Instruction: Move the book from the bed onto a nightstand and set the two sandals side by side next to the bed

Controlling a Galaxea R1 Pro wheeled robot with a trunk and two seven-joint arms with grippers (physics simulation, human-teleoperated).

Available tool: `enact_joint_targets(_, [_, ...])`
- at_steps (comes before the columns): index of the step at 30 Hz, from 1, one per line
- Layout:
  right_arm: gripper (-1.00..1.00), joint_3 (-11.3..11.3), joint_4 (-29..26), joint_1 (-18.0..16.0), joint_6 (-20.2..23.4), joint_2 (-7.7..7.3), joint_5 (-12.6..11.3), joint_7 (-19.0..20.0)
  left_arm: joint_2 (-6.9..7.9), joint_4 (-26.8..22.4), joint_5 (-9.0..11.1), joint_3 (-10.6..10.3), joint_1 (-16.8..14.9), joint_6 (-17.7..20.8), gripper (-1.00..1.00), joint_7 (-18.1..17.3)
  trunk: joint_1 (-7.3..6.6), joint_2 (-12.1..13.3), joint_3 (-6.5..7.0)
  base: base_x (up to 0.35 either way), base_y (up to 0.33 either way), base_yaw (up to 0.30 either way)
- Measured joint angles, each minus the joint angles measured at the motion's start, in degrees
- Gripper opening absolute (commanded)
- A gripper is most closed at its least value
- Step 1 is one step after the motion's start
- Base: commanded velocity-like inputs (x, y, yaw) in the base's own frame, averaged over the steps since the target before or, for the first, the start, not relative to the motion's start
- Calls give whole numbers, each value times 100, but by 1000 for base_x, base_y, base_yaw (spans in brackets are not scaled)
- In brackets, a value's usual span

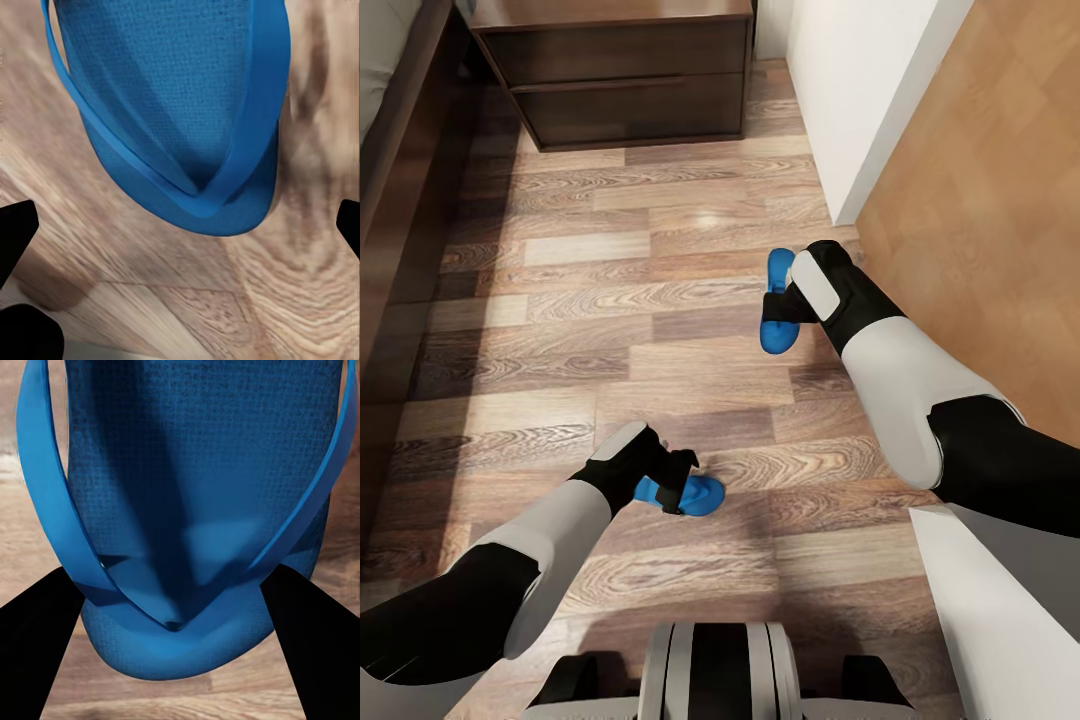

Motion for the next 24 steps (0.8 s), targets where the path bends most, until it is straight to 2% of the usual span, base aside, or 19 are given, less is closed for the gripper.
enact_joint_targets(14, [-100,0,0,0,-1,0,-1,0,1,-18,-11,-1,-7,10,100,27,16,-20,-309,0,0,0])
enact_joint_targets(24, [-100,0,-1,-1,-1,1,1,0,1,-15,-1,2,-6,-1,100,24,15,-20,-310,0,0,0])
